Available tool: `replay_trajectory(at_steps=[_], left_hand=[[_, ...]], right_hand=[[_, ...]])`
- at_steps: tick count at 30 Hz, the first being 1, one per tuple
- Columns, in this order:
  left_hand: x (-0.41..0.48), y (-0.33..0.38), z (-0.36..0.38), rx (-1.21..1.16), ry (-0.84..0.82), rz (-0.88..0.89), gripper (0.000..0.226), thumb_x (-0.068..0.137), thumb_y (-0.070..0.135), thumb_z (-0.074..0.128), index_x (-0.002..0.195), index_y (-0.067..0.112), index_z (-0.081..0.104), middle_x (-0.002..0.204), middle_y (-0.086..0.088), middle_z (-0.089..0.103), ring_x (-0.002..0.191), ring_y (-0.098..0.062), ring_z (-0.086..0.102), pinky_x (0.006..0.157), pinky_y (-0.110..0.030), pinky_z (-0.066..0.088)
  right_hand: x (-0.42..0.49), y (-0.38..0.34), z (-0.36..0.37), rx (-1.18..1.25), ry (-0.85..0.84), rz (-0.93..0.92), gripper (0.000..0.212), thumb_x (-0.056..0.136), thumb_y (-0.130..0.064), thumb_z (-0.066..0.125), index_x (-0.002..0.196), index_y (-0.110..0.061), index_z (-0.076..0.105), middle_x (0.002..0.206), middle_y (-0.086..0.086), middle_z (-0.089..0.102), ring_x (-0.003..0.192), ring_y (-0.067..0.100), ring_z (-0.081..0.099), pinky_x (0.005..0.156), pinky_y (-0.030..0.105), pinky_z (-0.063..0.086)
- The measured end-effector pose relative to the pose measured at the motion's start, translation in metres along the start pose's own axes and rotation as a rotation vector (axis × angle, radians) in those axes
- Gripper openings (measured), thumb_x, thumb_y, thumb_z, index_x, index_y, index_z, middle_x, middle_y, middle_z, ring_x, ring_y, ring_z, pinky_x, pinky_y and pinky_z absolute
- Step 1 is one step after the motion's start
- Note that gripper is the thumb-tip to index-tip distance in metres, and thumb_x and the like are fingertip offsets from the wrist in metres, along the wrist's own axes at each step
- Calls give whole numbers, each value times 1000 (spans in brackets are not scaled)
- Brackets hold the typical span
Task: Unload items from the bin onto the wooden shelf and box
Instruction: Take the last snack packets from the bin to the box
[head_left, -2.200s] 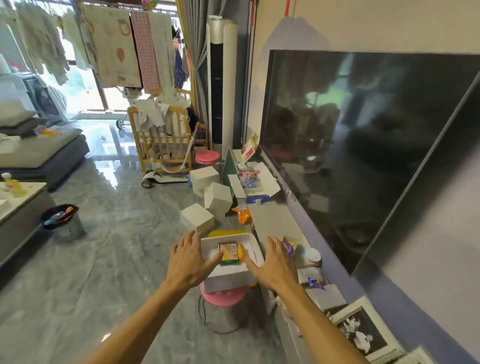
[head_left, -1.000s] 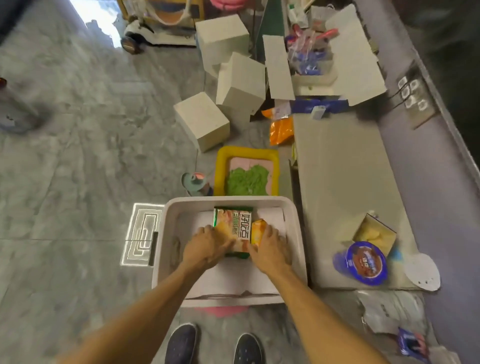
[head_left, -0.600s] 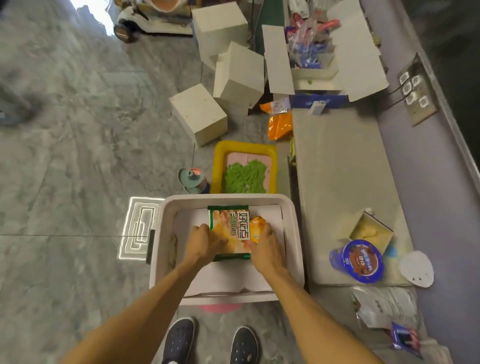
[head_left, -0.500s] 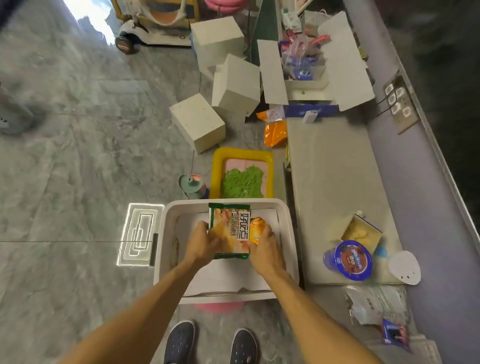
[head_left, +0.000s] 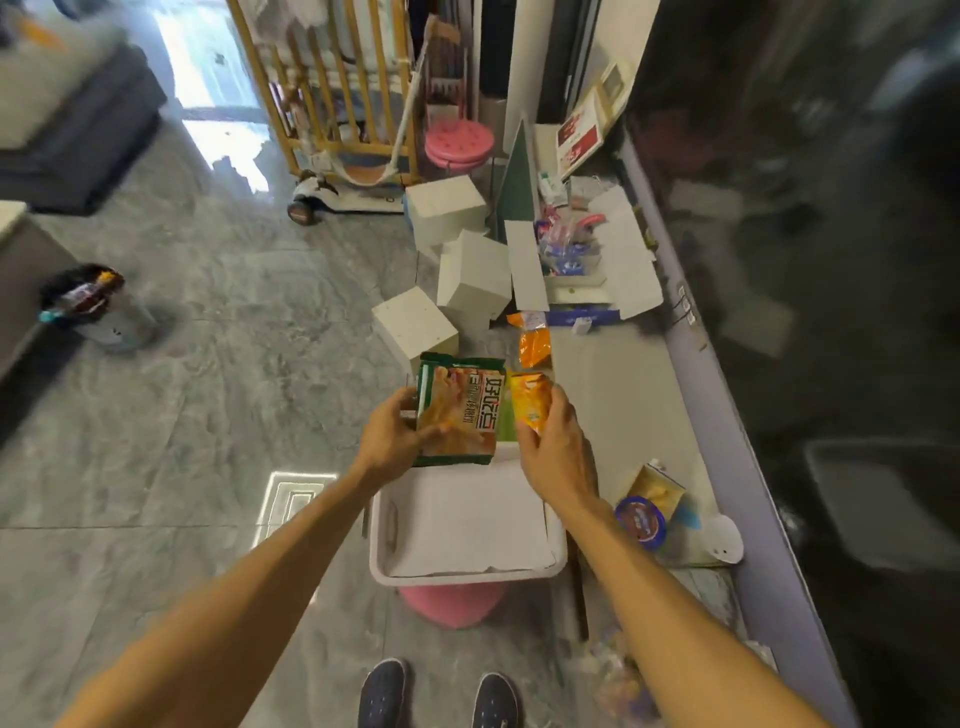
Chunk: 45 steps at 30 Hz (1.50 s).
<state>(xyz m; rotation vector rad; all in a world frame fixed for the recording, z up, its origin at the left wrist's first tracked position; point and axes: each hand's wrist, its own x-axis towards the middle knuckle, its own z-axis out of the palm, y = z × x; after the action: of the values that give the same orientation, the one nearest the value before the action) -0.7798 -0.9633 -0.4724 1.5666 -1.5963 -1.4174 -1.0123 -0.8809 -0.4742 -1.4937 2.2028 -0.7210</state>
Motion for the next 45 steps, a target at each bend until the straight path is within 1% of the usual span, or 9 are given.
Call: replay_trajectory(at_steps=[4, 10, 17, 21, 27, 33, 36, 42, 45], left_hand=[[-31, 76, -30, -38, -24, 101, 52, 84, 14, 88, 126, 24, 59, 117, 0, 68, 104, -23, 73, 77, -46, 68], [-61, 160, -72, -20, -80, 262, 63, 81, 24, 92, 134, 25, 59, 124, -4, 71, 104, -24, 75, 79, -50, 67], [-64, 208, -100, 0, -224, 496, 62, 75, 23, 96, 127, 30, 63, 117, -2, 76, 100, -22, 78, 80, -51, 67], [-78, 223, -90, -8, -375, 589, 57, 80, 18, 92, 127, 26, 62, 117, -1, 75, 100, -18, 77, 82, -47, 67], [-146, 221, -43, -52, -640, 625, 59, 80, 26, 93, 130, 29, 61, 122, 1, 75, 107, -21, 76, 86, -50, 66], [-265, 214, 15, -27, -892, 741, 57, 82, 24, 91, 129, 24, 59, 120, 6, 73, 103, -16, 75, 80, -39, 67], [-331, 211, 42, -15, -1003, 792, 56, 81, 24, 92, 127, 26, 59, 118, 9, 75, 104, -8, 75, 85, -37, 66], [-495, 187, 89, -49, -1216, 824, 59, 78, 21, 93, 128, 23, 61, 118, 3, 77, 107, -15, 76, 88, -44, 66], [-582, 160, 107, -63, -1302, 806, 62, 77, 21, 95, 128, 23, 61, 118, -1, 76, 104, -21, 76, 82, -47, 67]], right_hand=[[-11, -50, -66, 41, 97, -6, 73, 107, -46, 56, 164, -21, 18, 149, 11, 51, 120, 28, 65, 89, 44, 62], [-50, -103, -136, 66, 278, 28, 70, 108, -48, 51, 164, -23, 16, 150, 10, 51, 121, 27, 64, 86, 37, 59], [-93, -139, -169, -6, 467, 110, 72, 109, -47, 50, 166, -18, 16, 153, 14, 50, 121, 27, 65, 89, 41, 63], [-142, -158, -183, -17, 599, 210, 72, 109, -45, 51, 166, -17, 17, 160, 13, 43, 131, 29, 59, 93, 35, 53], [-264, -173, -181, 16, 795, 415, 75, 108, -44, 55, 166, -17, 18, 162, 9, 43, 135, 29, 57, 90, 28, 44], [-406, -171, -203, 6, 967, 644, 73, 107, -40, 59, 166, -19, 21, 161, 8, 45, 139, 31, 53, 101, 39, 50], [-490, -168, -211, -36, 1058, 709, 73, 106, -39, 60, 166, -20, 22, 161, 9, 45, 138, 32, 54, 101, 40, 49], [-682, -160, -207, -94, 1211, 842, 72, 105, -44, 60, 164, -22, 25, 152, 6, 53, 129, 27, 60, 88, 29, 48], [-773, -158, -199, -96, 1260, 917, 72, 104, -45, 62, 164, -23, 26, 152, 4, 54, 131, 25, 60, 94, 34, 53]])
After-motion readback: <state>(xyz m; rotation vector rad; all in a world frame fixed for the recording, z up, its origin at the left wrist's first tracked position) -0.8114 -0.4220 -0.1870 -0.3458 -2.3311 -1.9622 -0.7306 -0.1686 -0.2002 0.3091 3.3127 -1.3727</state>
